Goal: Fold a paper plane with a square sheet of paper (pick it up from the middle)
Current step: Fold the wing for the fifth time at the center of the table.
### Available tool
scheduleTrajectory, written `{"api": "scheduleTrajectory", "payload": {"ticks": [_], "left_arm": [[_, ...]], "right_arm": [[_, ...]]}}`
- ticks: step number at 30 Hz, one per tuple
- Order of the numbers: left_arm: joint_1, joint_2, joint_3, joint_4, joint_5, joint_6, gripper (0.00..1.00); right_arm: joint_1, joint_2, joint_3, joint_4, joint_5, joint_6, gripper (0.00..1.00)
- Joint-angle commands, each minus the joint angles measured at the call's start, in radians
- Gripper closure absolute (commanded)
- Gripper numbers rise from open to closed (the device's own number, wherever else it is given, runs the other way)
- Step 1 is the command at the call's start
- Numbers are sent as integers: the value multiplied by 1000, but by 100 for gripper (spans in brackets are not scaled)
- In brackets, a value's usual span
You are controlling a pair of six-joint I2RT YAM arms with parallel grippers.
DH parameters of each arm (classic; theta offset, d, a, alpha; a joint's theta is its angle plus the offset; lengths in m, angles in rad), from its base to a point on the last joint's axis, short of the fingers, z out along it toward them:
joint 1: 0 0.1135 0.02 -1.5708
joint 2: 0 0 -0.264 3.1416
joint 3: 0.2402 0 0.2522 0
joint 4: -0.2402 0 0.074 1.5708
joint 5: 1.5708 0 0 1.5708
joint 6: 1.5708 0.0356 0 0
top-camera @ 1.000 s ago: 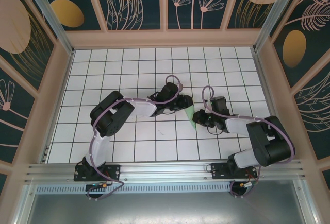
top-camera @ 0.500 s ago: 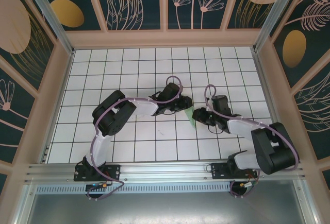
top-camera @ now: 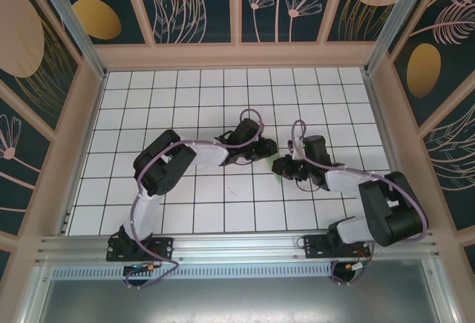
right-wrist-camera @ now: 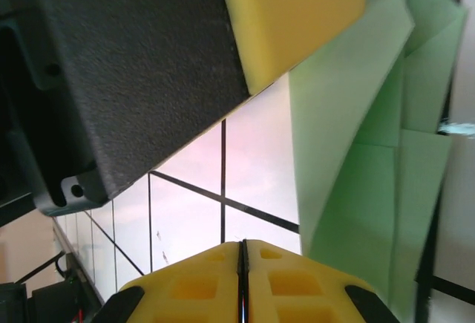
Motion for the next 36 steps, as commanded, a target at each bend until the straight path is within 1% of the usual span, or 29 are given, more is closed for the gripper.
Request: {"api": "scheduleTrajectory", "payload": {"ticks": [1, 4, 8, 20, 22, 26, 29, 36], "left_arm": [[-6, 41, 12, -52, -3, 30, 61], [-5, 41, 15, -55, -1, 32, 61], [-6, 36, 17, -63, -7, 36, 61], [-6, 44, 18, -66, -6, 38, 61], [-6, 43, 20, -66, -3, 38, 61], [-6, 39, 32, -70, 1, 42, 61], [-5, 43, 47, -81, 5, 48, 61], [-4, 19, 75, -79, 36, 65, 59]], "right_arm": [[12, 27, 42, 21, -25, -2, 88], [10, 33, 43, -19, 49, -23, 88], [3, 42, 37, -45, 99, -31, 88], [-26, 109, -18, -18, 119, -30, 89], [-29, 119, -36, -1, 101, -23, 90], [-30, 122, -88, 7, 139, 2, 90], [-40, 125, -91, -13, 169, 11, 92], [-50, 130, -90, 1, 144, 4, 93]]}}
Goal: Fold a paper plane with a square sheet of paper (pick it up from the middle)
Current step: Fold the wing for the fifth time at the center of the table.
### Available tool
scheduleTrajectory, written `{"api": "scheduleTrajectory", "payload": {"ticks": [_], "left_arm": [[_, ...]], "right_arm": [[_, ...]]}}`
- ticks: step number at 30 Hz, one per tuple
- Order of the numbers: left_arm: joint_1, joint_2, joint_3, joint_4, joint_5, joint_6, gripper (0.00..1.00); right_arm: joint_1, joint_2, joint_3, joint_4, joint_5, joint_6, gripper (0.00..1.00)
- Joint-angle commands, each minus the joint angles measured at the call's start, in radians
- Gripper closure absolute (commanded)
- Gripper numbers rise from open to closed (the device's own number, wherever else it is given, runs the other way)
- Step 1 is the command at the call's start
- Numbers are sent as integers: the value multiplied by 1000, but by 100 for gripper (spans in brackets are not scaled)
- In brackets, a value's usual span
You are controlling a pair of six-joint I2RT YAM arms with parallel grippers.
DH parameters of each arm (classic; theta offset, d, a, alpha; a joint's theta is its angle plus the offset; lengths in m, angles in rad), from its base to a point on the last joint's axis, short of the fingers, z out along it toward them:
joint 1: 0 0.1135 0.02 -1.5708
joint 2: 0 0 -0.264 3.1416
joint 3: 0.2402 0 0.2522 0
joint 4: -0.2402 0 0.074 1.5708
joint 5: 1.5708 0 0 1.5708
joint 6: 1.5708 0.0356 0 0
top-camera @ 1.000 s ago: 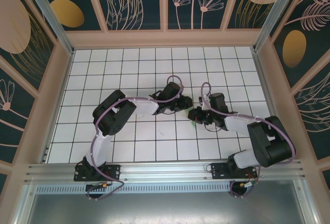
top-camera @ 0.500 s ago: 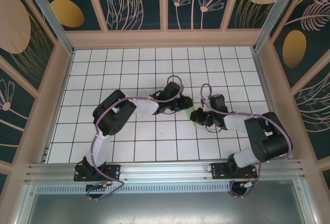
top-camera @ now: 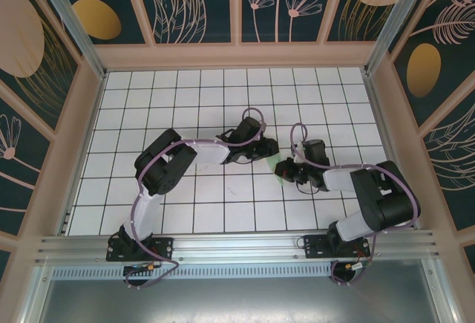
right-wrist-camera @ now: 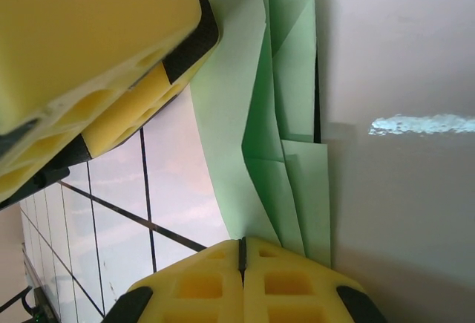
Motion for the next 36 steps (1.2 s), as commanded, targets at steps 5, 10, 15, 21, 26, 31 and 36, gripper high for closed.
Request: {"api": "scheduleTrajectory", "payload": {"ticks": [5, 10, 15, 21, 26, 31, 36], "left_arm": [[-5, -17, 53, 4, 77, 37, 60], [-6, 21, 38, 65, 132, -2, 62], [-4, 78, 48, 17, 58, -17, 64], [-4, 96, 42, -40, -11, -14, 65], [-4, 106, 42, -60, -12, 3, 66], [-3, 113, 46, -71, -9, 12, 66], [-4, 117, 52, -77, -11, 13, 66]], "right_arm": [[-24, 46, -48, -76, 46, 2, 94], [-29, 55, -46, -57, 29, 4, 94], [-34, 27, -35, -73, 15, -6, 93], [-36, -63, 8, -143, -4, -32, 90], [-33, -165, 22, -171, -60, -34, 87], [-21, -168, 43, -183, -123, -47, 86], [12, -113, 60, -180, -136, -63, 86]]}}
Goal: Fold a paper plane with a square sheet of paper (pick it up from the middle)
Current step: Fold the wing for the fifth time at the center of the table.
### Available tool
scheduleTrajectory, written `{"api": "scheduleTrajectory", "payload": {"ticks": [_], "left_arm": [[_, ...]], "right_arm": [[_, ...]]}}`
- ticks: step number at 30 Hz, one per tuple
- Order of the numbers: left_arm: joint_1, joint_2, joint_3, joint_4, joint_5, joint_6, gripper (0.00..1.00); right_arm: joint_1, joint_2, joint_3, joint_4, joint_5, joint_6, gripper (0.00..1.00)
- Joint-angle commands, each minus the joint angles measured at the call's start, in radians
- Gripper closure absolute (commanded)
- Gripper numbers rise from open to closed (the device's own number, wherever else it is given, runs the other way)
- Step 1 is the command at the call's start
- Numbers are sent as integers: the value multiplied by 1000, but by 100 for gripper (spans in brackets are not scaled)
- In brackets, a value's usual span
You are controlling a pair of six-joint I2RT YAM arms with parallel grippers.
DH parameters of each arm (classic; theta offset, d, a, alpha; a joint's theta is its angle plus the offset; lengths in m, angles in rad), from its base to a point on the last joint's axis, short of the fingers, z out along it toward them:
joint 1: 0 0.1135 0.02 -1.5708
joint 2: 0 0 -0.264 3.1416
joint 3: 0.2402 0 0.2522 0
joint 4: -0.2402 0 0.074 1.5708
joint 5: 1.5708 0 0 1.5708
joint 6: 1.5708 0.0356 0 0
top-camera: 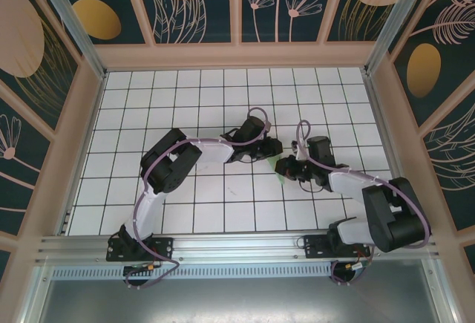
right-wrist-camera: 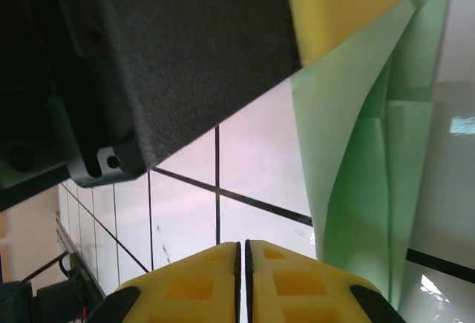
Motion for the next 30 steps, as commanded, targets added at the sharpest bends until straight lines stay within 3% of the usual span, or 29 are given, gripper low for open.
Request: {"api": "scheduleTrajectory", "payload": {"ticks": [1, 11, 21, 30], "left_arm": [[-1, 57, -5, -94, -51, 27, 66], [-1, 56, -1, -111, -51, 39, 67], [2, 52, 11, -119, -60, 55, 67], [55, 24, -1, -58, -51, 98, 66]], "right_arm": [[26, 46, 34, -31, -42, -36, 86], [-20, 85, 0, -77, 97, -43, 88], [-126, 251, -56, -73, 53, -23, 91], [-166, 268, -49, -99, 35, -26, 99]]}}
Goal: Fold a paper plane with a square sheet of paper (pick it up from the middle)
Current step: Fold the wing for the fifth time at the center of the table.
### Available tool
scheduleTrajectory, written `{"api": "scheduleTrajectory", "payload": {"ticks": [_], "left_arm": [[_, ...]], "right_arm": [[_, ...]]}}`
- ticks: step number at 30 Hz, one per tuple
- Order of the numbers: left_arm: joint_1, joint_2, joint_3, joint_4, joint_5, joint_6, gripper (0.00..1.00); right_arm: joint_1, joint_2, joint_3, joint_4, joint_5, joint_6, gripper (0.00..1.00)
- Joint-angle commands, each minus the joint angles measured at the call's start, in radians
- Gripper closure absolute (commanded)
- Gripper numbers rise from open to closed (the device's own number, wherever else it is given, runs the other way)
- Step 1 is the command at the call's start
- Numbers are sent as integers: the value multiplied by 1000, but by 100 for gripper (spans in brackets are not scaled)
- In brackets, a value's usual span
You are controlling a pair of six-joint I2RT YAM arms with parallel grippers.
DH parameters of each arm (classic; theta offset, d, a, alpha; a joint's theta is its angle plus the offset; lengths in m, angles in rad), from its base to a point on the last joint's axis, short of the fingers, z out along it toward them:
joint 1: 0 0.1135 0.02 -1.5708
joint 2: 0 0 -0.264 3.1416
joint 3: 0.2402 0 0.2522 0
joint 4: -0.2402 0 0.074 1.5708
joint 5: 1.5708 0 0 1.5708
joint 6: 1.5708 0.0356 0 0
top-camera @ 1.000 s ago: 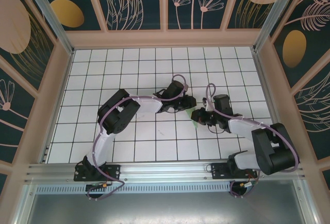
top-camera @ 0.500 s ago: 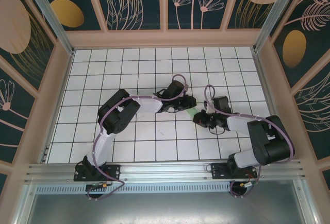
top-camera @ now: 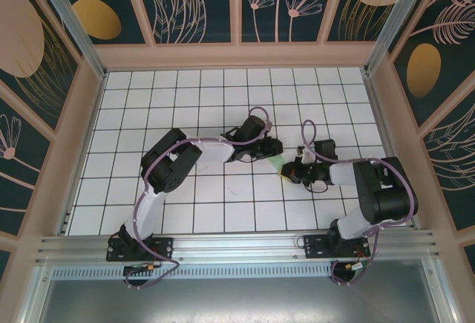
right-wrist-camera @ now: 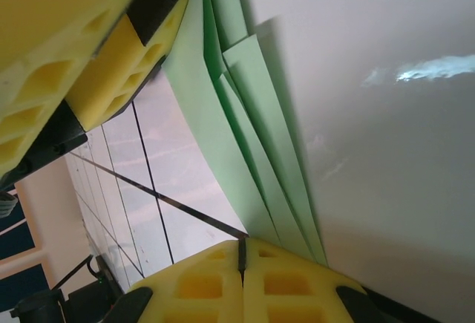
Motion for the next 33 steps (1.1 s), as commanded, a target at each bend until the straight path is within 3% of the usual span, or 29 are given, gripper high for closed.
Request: {"api": "scheduleTrajectory", "payload": {"ticks": [1, 24, 33], "left_arm": [[55, 19, -16, -30, -47, 61, 66], [175, -40, -73, 51, -50, 229, 63], [167, -236, -110, 93, -25, 167, 62]], "right_arm": [[-17, 70, -45, -118, 167, -14, 100], [-17, 86, -34, -134, 178, -14, 100], [-16, 94, -31, -119, 163, -22, 100]]}}
